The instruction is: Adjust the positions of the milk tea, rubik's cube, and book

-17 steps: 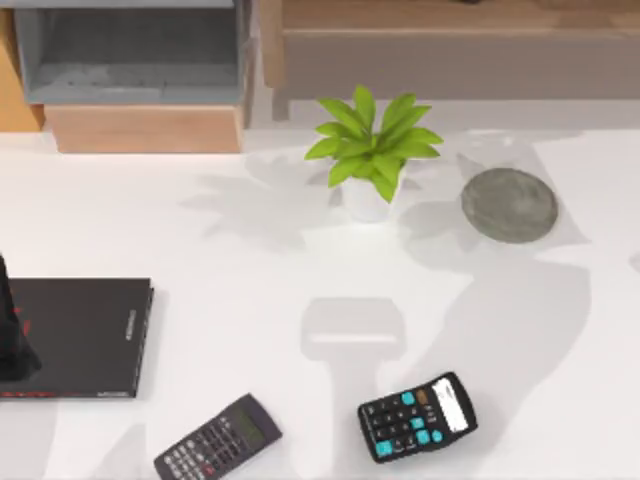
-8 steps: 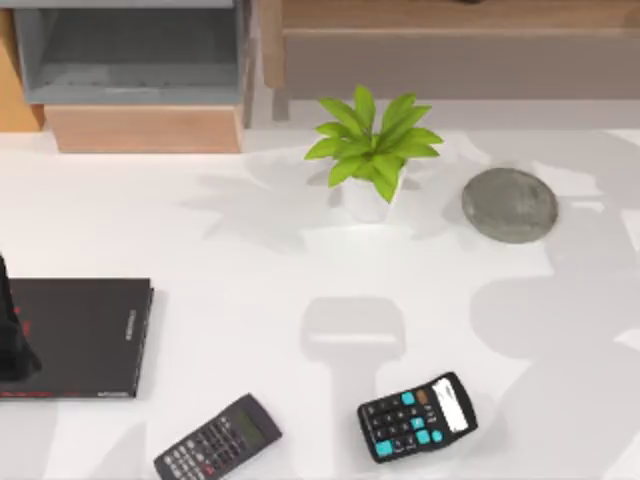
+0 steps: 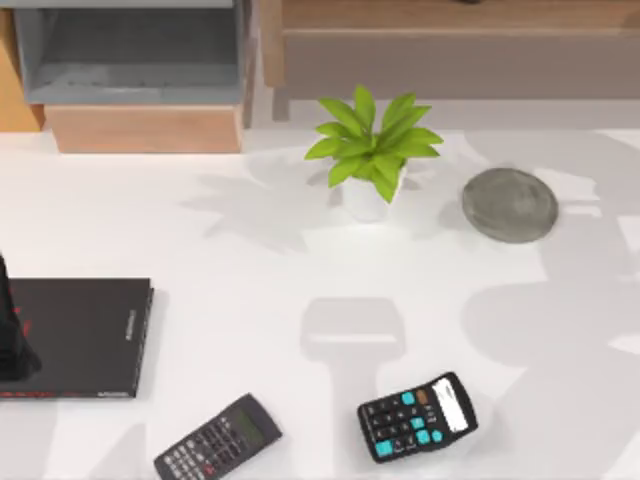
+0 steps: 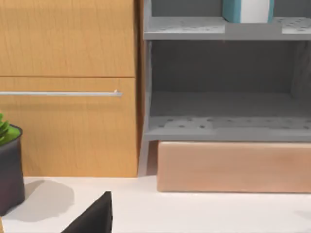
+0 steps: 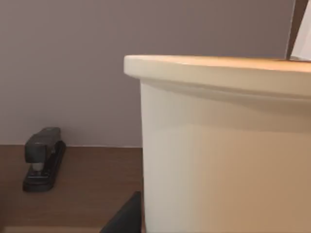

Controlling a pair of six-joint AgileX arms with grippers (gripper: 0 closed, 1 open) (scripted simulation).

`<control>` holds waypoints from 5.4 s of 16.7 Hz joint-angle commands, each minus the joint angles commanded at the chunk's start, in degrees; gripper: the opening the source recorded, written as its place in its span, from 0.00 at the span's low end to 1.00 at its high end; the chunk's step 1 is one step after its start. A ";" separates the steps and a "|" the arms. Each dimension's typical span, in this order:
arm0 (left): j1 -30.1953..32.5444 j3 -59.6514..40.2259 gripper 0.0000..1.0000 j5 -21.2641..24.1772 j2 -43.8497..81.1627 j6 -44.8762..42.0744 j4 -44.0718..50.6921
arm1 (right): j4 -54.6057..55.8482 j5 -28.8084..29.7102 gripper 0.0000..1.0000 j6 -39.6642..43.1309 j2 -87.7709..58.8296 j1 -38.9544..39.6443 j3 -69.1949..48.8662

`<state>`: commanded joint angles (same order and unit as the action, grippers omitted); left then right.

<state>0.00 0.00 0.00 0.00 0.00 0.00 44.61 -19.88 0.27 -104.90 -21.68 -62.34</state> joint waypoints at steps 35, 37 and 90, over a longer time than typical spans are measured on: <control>0.00 0.00 1.00 0.00 0.00 0.00 0.00 | 58.67 39.94 0.00 3.85 -27.63 42.00 20.73; 0.00 0.00 1.00 0.00 0.00 0.00 0.00 | 58.67 39.94 0.08 3.85 -27.63 42.00 20.73; 0.00 0.00 1.00 0.00 0.00 0.00 0.00 | 58.16 42.48 1.00 2.52 -32.33 43.30 22.11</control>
<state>0.00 0.00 0.00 0.00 0.00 0.00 102.76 22.61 2.79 -137.23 21.62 -40.22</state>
